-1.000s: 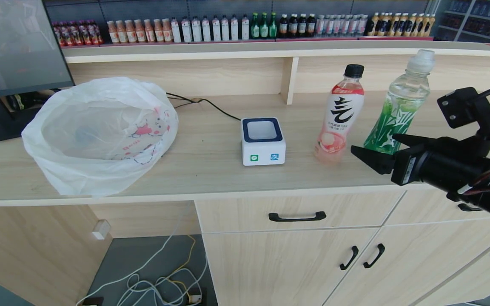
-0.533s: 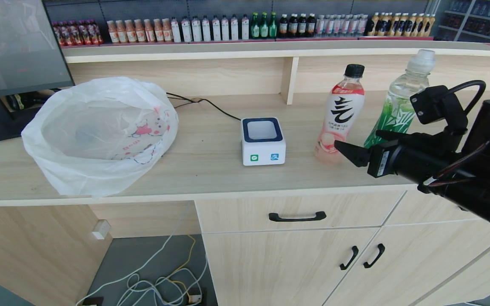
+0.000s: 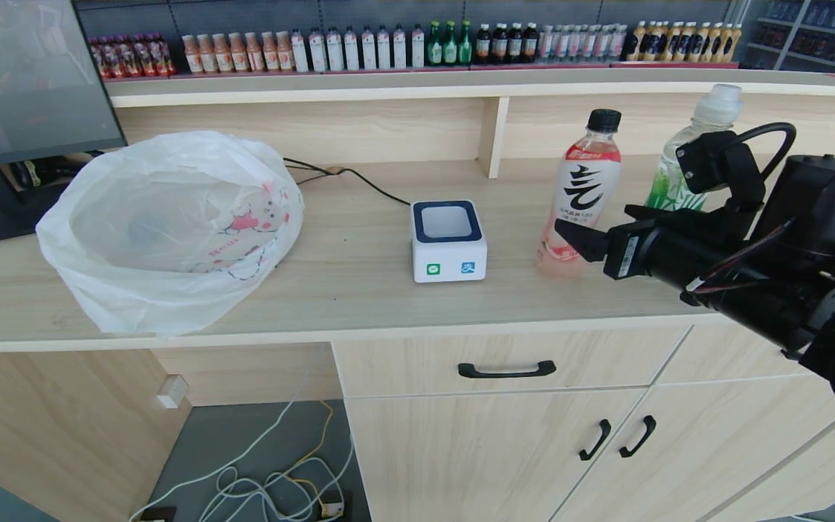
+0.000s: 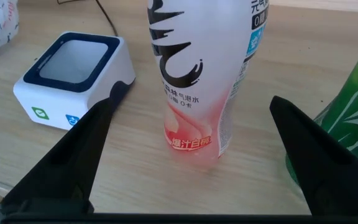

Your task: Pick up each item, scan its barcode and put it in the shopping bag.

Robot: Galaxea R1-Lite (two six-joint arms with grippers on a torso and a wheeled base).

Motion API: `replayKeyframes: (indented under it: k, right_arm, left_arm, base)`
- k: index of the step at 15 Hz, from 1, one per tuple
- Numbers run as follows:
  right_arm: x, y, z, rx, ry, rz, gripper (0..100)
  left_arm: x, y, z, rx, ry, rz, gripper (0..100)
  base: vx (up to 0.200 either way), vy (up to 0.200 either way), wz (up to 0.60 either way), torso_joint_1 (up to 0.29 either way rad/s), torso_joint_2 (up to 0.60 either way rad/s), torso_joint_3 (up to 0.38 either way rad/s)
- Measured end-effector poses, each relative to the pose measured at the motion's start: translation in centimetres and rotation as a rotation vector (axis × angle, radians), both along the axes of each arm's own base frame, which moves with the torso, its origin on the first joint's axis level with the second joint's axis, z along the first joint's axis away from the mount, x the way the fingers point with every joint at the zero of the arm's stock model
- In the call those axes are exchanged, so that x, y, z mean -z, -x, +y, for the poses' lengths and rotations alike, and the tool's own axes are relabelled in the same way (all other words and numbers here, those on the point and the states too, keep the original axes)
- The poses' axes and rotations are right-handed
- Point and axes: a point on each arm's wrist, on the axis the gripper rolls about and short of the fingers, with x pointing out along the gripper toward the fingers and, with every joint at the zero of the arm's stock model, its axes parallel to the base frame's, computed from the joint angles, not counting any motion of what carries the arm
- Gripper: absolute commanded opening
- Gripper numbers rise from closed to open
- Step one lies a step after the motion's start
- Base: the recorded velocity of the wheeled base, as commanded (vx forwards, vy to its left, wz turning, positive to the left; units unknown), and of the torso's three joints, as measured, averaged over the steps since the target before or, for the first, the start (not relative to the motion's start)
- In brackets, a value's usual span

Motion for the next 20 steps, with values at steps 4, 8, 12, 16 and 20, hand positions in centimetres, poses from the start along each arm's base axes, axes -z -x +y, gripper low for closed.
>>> replayKeyframes:
  k: [4, 8, 12, 16, 20]
  right_arm:
    - [0.7, -1.1, 0.4, -0.001, -0.003, 0.01, 100]
    - [1.0, -1.8, 0.6, 0.003, -0.023, -0.012, 100]
    - [1.9, -3.1, 1.0, 0.034, -0.053, -0.061, 100]
    - [2.7, -4.1, 1.4, 0.037, -0.056, -0.063, 100]
    - [2.5, -5.3, 1.9, 0.038, -0.063, -0.083, 100]
  left_arm:
    - [0.0, 0.0, 0.0, 0.0, 0.0, 0.0, 100]
    - [0.0, 0.0, 0.0, 0.0, 0.0, 0.0, 100]
    - [0.0, 0.0, 0.0, 0.0, 0.0, 0.0, 100]
    - [0.0, 0.0, 0.0, 0.0, 0.0, 0.0, 100]
    - [0.0, 0.0, 0.0, 0.0, 0.0, 0.0, 100]
  base:
    - [0.0, 0.0, 0.0, 0.0, 0.0, 0.0]
    - [0.0, 0.0, 0.0, 0.0, 0.0, 0.0]
    - [0.0, 0.0, 0.0, 0.0, 0.0, 0.0]
    - [0.0, 0.0, 0.0, 0.0, 0.0, 0.0]
    - [0.0, 0.0, 0.0, 0.0, 0.0, 0.0]
